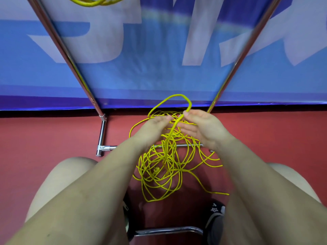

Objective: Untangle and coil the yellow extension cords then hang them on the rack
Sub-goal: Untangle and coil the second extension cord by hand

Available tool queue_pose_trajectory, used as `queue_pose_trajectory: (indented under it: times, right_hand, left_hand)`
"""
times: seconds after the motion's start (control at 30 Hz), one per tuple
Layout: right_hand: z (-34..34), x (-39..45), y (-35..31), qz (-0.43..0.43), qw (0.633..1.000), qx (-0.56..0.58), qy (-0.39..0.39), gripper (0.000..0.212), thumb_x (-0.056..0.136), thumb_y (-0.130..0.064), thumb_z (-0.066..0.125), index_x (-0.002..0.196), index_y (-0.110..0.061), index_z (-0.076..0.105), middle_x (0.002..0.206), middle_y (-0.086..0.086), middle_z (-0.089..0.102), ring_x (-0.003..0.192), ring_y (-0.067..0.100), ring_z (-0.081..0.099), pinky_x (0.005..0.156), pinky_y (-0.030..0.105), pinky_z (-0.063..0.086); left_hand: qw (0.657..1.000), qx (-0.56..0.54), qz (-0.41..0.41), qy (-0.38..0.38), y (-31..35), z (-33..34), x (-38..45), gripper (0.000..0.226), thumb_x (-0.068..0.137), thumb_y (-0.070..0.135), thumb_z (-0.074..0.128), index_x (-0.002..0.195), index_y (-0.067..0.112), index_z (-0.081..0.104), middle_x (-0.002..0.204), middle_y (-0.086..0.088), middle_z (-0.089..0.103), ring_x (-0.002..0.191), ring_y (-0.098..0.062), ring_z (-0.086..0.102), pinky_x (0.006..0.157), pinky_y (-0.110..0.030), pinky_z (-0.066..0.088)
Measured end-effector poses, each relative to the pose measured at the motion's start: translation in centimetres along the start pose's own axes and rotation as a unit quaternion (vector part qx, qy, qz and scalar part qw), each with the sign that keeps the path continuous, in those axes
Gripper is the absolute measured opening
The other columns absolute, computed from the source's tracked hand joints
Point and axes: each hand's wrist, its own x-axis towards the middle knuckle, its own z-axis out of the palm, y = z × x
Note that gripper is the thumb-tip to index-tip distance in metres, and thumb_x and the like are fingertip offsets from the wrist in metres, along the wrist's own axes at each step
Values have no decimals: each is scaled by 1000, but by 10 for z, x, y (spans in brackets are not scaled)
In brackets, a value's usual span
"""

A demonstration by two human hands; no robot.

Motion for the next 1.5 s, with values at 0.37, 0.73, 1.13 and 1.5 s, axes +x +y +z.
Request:
queue_pose_trajectory:
  times: [0.37, 0.73, 1.13, 1.5]
  right_hand:
    - [-12, 5, -10, -5, 986, 162, 48, 7, 94, -14, 51, 99, -13, 56, 89, 2, 71, 83, 17, 69, 73, 30, 56]
    - [-5, 2, 25, -9, 871, -484, -79, 34, 84, -15, 68, 114, -7, 56, 89, -2, 57, 82, 16, 57, 87, 35, 48]
    - [-4, 2, 0, -12, 996, -79, 44, 4, 91, -16, 57, 88, -16, 55, 79, -2, 63, 63, 9, 68, 66, 22, 55]
    - [-9, 6, -3, 6, 998, -35, 56, 24, 92, -20, 56, 114, -11, 53, 95, 4, 64, 88, 20, 65, 79, 30, 51]
  left_hand:
    - [996, 76, 42, -26, -5, 12, -4, 8, 100, 13, 42, 92, 11, 43, 76, -5, 56, 58, -8, 57, 56, -29, 48]
    - [956, -268, -11, 116, 17, -6, 2, 16, 101, 12, 39, 90, 11, 50, 84, -7, 56, 75, -18, 62, 54, -31, 58]
    - [997, -26, -65, -41, 5, 3, -5, 17, 100, 27, 41, 101, 21, 57, 99, 1, 64, 91, -13, 59, 86, -34, 46]
    - [999, 24, -3, -28, 1, 5, -5, 15, 98, 7, 44, 92, 17, 53, 79, 0, 61, 66, -8, 61, 58, -27, 52]
